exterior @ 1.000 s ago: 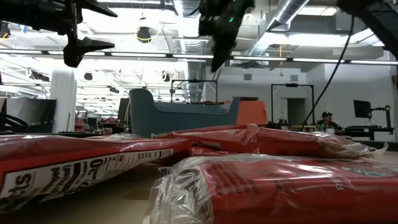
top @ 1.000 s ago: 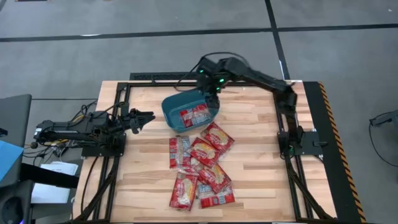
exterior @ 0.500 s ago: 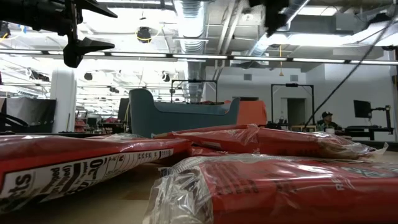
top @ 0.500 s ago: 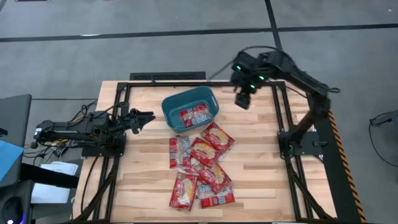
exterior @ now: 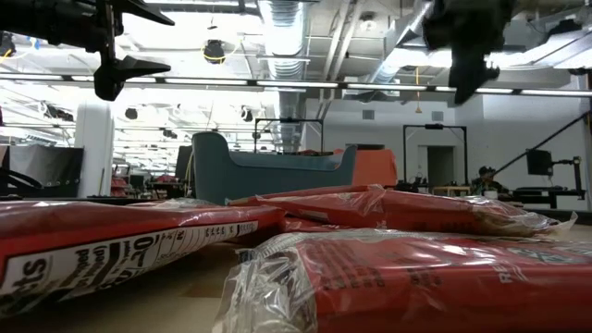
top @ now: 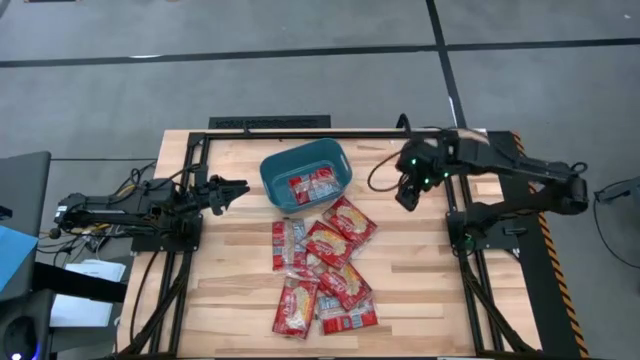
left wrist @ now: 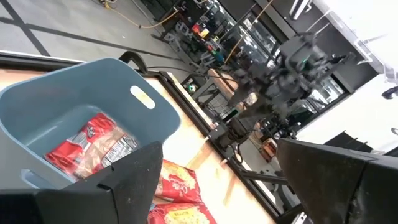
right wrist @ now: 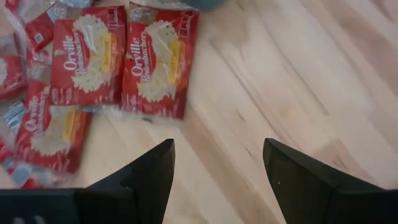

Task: Sort popcorn bags into baskets
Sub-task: Put the red popcorn bag into the blue bin

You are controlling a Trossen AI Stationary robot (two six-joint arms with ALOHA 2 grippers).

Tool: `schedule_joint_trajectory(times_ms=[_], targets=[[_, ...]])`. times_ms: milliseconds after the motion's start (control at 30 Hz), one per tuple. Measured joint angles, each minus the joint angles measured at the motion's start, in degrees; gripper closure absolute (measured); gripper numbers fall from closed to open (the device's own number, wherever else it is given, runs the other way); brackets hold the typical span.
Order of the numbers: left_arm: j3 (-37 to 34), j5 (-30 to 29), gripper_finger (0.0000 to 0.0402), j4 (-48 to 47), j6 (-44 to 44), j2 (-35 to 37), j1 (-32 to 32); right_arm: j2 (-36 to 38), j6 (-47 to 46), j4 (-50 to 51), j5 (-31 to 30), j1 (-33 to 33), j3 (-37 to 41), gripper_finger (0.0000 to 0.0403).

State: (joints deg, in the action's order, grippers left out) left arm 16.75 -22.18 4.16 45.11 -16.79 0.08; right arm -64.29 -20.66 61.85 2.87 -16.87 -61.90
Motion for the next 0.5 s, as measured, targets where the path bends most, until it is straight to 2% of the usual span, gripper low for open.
schedule_joint_trajectory(times_ms=[133,233,500], targets=[[0.38,0.53,0.0098,-0.78,0.65,-0.21,0.00,-0.14,-1.25,-13.03,0.02,0.88,9.21,0.0133],[3.03,0.44,0.0098,-3.31,-1.23,-1.19,0.01,-2.95,-1.42,-22.89,0.02,1.17,13.95,0.0133],[15.40,-1.16,0.0098,-19.18,-8.07,-6.80,0.02,-15.45,-1.52,-35.69,0.02,1.11,15.96,0.0133]])
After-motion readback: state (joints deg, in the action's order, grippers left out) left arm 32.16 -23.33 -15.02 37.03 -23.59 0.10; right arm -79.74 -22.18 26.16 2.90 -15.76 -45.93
